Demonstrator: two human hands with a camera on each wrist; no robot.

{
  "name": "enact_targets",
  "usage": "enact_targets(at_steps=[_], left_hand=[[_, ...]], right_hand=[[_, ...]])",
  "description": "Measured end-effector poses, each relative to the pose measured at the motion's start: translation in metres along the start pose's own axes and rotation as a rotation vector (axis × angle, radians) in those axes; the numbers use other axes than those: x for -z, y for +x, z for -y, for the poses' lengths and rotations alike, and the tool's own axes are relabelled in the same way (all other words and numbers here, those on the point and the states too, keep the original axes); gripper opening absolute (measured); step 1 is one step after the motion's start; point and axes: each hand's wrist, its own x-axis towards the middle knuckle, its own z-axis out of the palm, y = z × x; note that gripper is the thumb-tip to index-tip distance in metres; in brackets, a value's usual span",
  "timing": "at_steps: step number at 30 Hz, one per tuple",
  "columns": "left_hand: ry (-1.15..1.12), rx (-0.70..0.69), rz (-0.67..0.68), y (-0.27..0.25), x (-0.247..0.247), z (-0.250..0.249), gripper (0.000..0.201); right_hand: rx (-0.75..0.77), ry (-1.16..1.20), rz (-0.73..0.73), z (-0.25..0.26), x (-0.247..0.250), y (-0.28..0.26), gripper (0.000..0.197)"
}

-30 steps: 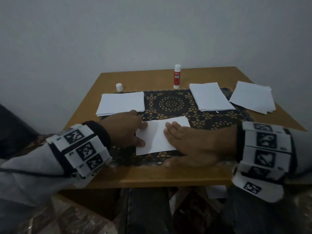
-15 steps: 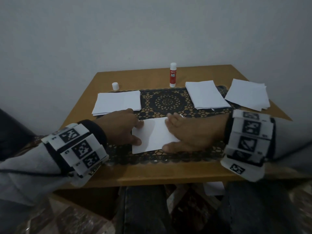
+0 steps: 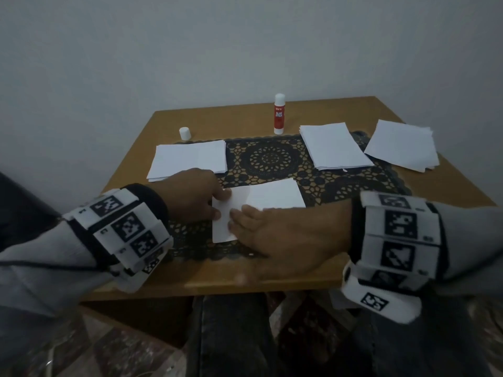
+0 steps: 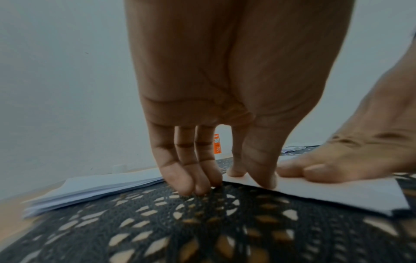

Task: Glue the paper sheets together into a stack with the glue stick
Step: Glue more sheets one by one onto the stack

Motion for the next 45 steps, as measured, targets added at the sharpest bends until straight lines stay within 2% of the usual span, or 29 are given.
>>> enact_targets(at_steps=[3, 7, 9, 13, 17, 21, 25, 27, 29, 31, 33, 38, 42, 45], left_hand=[[-0.043, 0.016, -0.009, 0.001, 0.001, 0.001, 0.046], [-0.039, 0.013, -0.009, 0.001, 0.0, 0.004, 0.04], [-0.064, 0.014, -0.012, 0.001, -0.001, 0.005, 0.04], [-0.077, 0.04, 0.007, -0.002, 0.003, 0.002, 0.046], [-0.063, 0.037, -0.002, -0.002, 0.002, -0.001, 0.041], [-0.072, 0.045, 0.003, -0.004, 0.001, -0.005, 0.04], [-0.061, 0.088, 0.023, -0.011, 0.001, -0.01, 0.042], [-0.018, 0.087, 0.066, -0.016, 0.004, -0.024, 0.046], [-0.009, 0.044, 0.159, -0.022, 0.004, -0.044, 0.063], [-0.03, -0.065, 0.252, -0.031, 0.004, -0.063, 0.076], [-0.072, -0.141, 0.291, -0.035, 0.004, -0.065, 0.075], [-0.063, 0.043, 0.26, -0.018, 0.006, -0.043, 0.073], [-0.118, -0.065, 0.297, -0.019, 0.006, -0.064, 0.076], [-0.114, 0.016, 0.276, -0.014, 0.012, -0.055, 0.073]], right_hand=[[-0.09, 0.069, -0.031, -0.013, 0.009, 0.0, 0.093], [0.064, 0.004, -0.02, 0.01, 0.001, -0.001, 0.092], [0.082, 0.038, -0.028, 0.007, 0.002, 0.001, 0.088], [-0.079, 0.097, -0.074, -0.018, 0.009, 0.003, 0.087], [0.009, 0.104, -0.037, -0.014, 0.004, -0.003, 0.084], [-0.139, 0.119, -0.107, -0.052, 0.005, -0.004, 0.083], [-0.209, 0.06, -0.056, -0.072, 0.003, 0.002, 0.092], [-0.212, 0.053, -0.038, -0.072, 0.003, 0.002, 0.096], [-0.208, 0.039, -0.014, -0.074, 0.005, 0.003, 0.1], [-0.2, 0.026, -0.006, -0.076, 0.006, 0.005, 0.103], [-0.198, 0.022, -0.012, -0.077, 0.005, 0.006, 0.104], [-0.2, 0.046, -0.009, -0.076, 0.003, 0.005, 0.103], [-0.202, 0.049, -0.024, -0.074, 0.003, 0.004, 0.102], [-0.205, 0.055, -0.019, -0.074, 0.003, 0.004, 0.103]])
